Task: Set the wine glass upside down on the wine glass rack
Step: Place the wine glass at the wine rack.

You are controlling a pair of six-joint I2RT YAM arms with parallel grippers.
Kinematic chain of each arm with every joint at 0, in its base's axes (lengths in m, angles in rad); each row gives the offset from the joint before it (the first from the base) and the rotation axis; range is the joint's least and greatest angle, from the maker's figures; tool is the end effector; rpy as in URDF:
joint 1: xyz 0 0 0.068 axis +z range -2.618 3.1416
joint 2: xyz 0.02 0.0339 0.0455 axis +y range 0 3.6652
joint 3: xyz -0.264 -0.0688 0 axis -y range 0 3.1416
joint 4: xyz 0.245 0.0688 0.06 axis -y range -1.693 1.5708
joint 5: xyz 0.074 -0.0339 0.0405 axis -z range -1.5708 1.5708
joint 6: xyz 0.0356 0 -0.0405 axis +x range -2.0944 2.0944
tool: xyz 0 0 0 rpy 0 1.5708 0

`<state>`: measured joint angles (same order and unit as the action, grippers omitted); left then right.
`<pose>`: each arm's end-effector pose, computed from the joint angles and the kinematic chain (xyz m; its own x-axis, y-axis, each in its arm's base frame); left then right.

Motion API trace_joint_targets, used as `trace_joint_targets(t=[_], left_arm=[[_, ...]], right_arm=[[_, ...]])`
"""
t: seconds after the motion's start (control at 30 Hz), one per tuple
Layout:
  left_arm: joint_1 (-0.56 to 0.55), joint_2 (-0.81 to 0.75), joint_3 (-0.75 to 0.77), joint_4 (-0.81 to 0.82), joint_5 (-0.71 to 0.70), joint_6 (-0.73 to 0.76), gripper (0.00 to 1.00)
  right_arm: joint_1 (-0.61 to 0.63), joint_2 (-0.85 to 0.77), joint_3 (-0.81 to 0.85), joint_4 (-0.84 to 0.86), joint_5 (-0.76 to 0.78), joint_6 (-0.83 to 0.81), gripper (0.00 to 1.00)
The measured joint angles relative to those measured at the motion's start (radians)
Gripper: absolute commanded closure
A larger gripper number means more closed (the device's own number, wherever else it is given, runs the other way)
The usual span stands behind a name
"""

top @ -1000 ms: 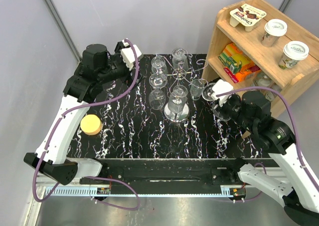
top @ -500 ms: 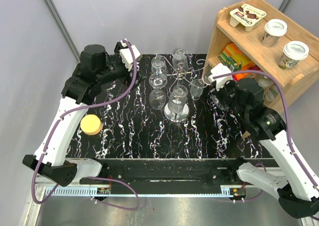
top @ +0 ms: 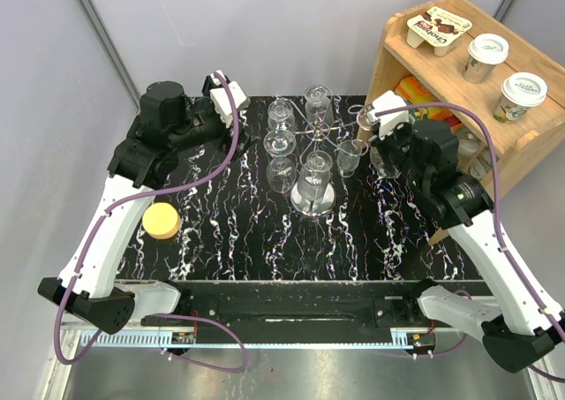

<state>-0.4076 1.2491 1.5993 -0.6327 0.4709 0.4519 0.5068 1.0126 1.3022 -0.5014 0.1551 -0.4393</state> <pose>0.2209 -0.1130 0.4749 0.0987 0.3813 -0.9192 0.7894 0.5324 0.3056 0.1815 0.0945 0.4419 -0.0185 -0.4909 -0.8710 -0.3927 0.8047 -0.4452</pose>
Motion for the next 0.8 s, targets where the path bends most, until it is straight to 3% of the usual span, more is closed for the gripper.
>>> trace_joint_targets(t=[0.8], left_arm=[[0.0, -0.004, -0.003, -0.001, 0.004, 0.002, 0.01]], right_arm=[[-0.068, 0.164, 0.06, 0.101, -0.209, 0.141, 1.0]])
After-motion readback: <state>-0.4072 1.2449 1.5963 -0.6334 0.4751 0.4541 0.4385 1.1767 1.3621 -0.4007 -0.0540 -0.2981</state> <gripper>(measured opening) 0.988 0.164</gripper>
